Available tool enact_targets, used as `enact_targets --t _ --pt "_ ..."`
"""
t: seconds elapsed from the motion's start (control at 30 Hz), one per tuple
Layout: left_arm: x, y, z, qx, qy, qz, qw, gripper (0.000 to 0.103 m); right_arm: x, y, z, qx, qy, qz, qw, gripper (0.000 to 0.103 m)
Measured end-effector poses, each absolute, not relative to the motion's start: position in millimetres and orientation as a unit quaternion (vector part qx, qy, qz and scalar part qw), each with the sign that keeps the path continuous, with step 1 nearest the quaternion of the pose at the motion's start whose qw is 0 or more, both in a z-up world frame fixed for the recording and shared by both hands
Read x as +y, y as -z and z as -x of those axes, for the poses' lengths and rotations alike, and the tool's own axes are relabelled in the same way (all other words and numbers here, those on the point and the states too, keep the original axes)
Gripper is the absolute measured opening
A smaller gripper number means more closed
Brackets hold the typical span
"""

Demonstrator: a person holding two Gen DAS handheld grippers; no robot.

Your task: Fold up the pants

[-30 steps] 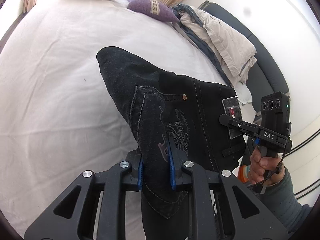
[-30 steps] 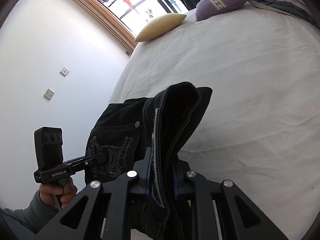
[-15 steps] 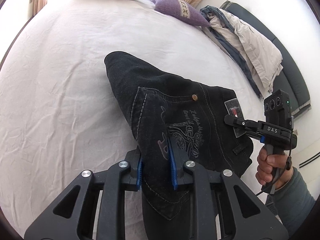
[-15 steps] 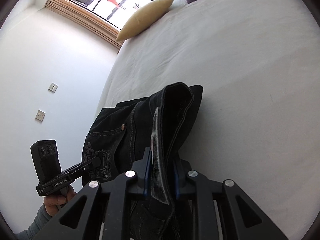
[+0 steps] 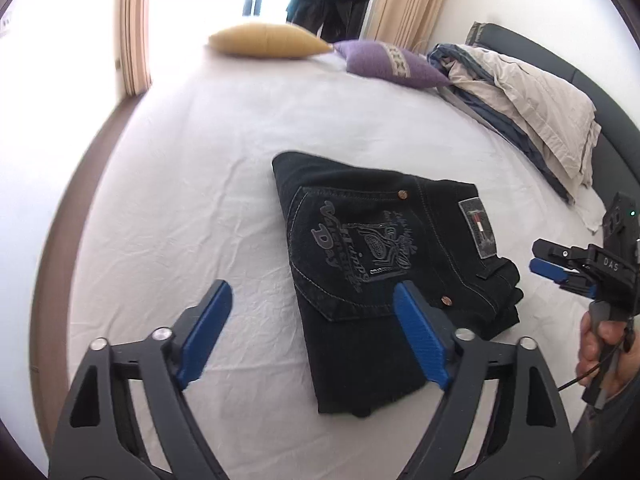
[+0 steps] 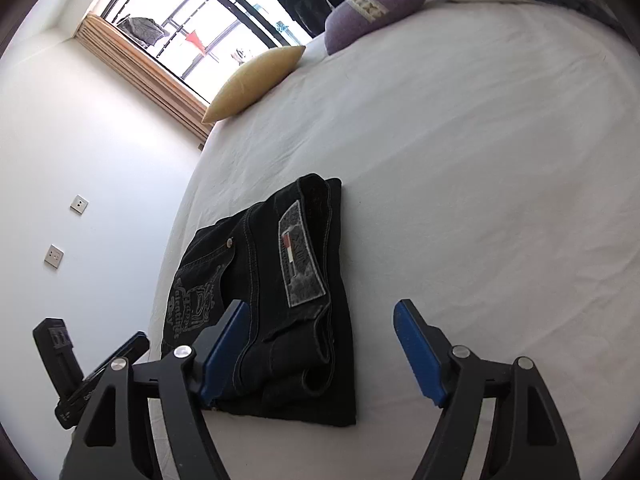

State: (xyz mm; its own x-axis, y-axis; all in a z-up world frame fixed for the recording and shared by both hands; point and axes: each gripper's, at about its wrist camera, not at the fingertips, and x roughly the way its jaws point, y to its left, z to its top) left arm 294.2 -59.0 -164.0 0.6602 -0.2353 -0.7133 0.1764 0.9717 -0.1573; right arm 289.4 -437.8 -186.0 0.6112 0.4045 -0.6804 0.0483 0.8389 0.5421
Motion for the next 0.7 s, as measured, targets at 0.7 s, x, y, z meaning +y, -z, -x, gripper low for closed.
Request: enact_targets --t 0.7 --pt "-74 -15 -45 0.221 0.009 -0.008 0.975 0.103 -383 -37 -74 0.197 -0.039 -0.109 0.974 0.103"
